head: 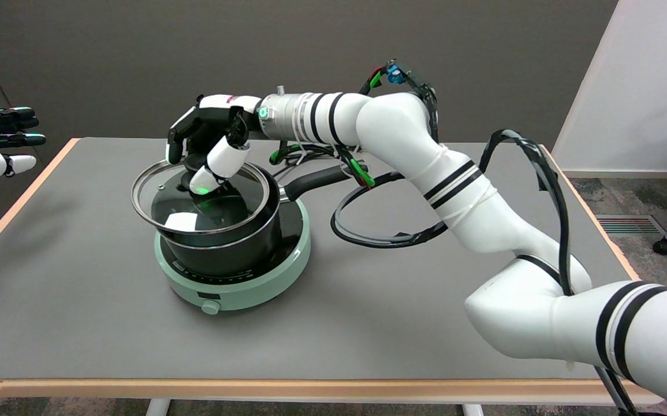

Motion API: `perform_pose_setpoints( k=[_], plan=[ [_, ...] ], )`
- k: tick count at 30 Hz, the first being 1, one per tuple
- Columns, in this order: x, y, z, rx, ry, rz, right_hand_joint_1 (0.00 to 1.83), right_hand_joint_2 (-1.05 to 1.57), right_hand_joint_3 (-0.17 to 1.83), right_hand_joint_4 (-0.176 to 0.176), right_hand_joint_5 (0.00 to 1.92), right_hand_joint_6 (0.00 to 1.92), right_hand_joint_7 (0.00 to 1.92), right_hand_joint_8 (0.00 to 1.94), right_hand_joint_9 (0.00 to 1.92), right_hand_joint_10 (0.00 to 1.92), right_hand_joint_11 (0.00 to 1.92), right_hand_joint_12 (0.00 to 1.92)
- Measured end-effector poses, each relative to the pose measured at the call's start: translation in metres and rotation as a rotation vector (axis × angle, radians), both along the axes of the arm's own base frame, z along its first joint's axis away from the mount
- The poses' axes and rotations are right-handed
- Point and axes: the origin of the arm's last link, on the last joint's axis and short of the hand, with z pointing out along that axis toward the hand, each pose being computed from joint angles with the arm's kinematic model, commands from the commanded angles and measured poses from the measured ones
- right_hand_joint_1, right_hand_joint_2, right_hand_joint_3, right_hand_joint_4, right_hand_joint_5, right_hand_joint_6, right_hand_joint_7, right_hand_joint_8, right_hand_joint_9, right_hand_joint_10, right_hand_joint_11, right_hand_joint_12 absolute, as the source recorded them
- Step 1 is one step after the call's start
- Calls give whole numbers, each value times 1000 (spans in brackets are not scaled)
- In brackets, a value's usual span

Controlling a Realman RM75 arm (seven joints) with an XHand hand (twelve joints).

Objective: Place the pot lid onto the soup pot.

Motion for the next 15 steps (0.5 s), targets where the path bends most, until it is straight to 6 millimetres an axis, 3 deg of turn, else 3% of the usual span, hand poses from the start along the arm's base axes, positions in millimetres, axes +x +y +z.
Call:
perform_pose_setpoints(
  k=[15],
  plan=[
    [-3, 2, 8, -16, -6, 12, 1323, 1096, 245, 101, 688, 1003, 767, 1384, 739, 1363, 258, 1921]
  ],
)
